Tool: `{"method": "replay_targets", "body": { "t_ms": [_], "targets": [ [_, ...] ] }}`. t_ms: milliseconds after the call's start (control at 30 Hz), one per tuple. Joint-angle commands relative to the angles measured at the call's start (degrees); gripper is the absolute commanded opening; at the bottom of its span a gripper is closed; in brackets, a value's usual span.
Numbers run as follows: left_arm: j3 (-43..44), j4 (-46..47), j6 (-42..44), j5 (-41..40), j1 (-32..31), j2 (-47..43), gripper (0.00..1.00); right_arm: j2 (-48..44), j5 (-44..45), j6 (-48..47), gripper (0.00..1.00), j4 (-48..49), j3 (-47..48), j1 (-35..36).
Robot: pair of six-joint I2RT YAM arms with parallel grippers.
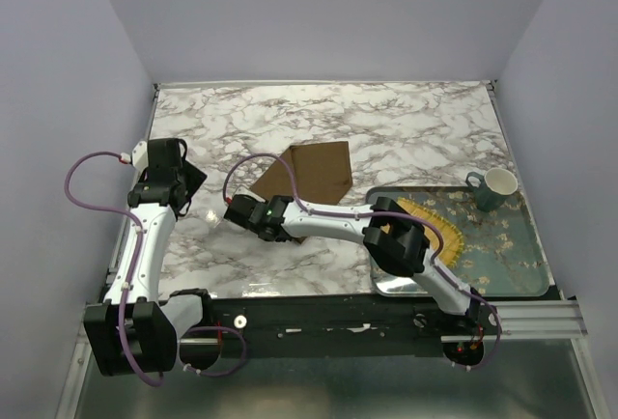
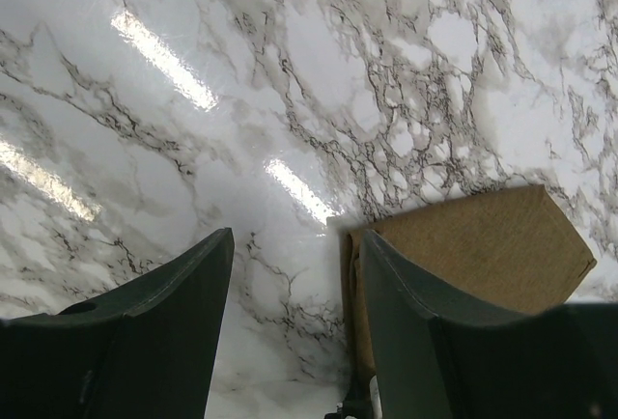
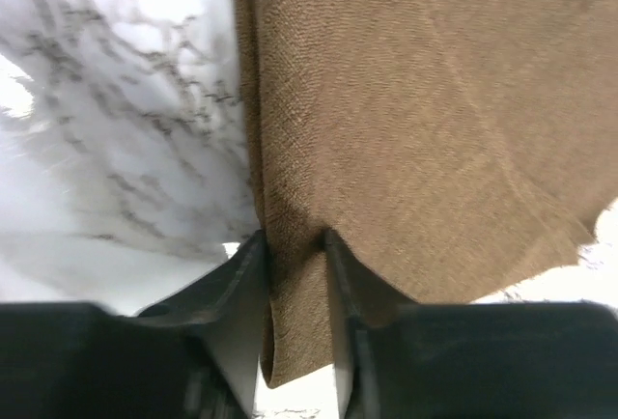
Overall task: Fold the napkin, place the utensils inside, and roll it up
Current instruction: Roll the napkin with the utensil
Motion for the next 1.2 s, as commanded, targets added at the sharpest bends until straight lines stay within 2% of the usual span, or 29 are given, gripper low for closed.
{"method": "replay_targets", "body": {
  "t_ms": [0,233,267,300,467,600,833,867,1167],
  "targets": [
    [-0.9,0.5,-0.2,-0.5,0.6,-0.6,0.64,5.3,4.5,2.5,0.33,-0.9,-0.9,0.4],
    [-3.8,1.8,-0.2,1.8,0.7,-0.5,0.68,3.2,6.1,2.7,0.16,1.6,-2.6,0.6],
    [-5.2,3.0,0.2,2.7,0.7,-0.4,0.69,2.9,4.8,2.3,0.04,1.7,-2.2,0.6],
    [-5.9,3.7,1.1,3.6,0.8,-0.1,0.71,2.8,4.2,2.1,0.01,1.7,-1.8,0.6],
    [-9.8,8.5,3.9,12.4,1.5,3.1,0.76,0.4,-6.8,1.9,0.01,1.8,-0.9,-0.5],
    [-11.0,9.5,4.8,15.1,1.5,5.4,0.77,-2.9,-15.1,4.0,0.01,3.9,-4.4,-3.5],
    [-15.9,16.7,2.1,24.0,1.3,6.1,0.77,-8.2,-26.7,4.9,0.01,7.6,-9.0,-9.1],
    [-17.1,17.7,1.2,24.2,1.2,5.9,0.76,-8.6,-31.2,5.0,0.01,8.0,-9.4,-10.1],
    [-22.8,28.8,-1.0,31.6,-2.2,4.7,0.74,-8.4,-52.6,6.3,0.01,12.9,-12.8,-20.0]
  ]
}}
